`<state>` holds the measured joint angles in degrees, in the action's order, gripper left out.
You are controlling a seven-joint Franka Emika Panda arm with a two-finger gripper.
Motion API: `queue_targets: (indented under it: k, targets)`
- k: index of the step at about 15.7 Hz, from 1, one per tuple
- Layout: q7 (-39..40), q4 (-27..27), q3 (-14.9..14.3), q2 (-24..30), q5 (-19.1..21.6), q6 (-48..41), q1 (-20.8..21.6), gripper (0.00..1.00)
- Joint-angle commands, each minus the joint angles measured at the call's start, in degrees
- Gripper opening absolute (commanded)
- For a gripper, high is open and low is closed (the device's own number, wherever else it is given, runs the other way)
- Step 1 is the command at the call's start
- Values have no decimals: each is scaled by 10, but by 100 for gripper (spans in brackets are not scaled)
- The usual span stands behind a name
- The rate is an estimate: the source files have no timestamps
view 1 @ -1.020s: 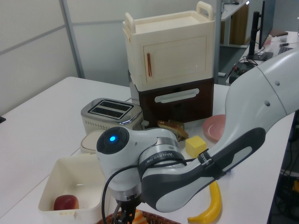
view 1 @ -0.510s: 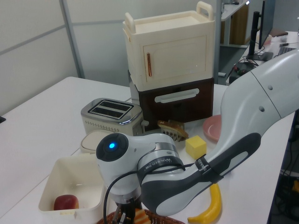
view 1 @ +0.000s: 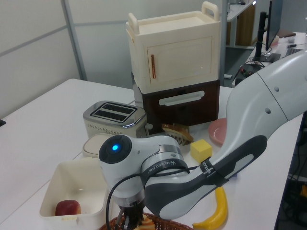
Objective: Put the bread on the table
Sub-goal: 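Lower the gripper and close it on the twisted bread roll, then lift the twisted roll out of the basket and carry it toward the toaster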
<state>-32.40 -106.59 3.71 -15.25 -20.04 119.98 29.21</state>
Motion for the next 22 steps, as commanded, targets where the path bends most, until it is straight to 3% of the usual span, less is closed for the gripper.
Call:
queue_targets:
  k: [1,9,18,22]
  targets:
    - [-14,0,3,14,-12,4,-9,0]
    - [-8,0,2,105,-8,-18,-71,0]
    - [6,0,-1,112,-11,-18,-189,0]
    - [7,-1,-1,108,-14,-19,-209,0]
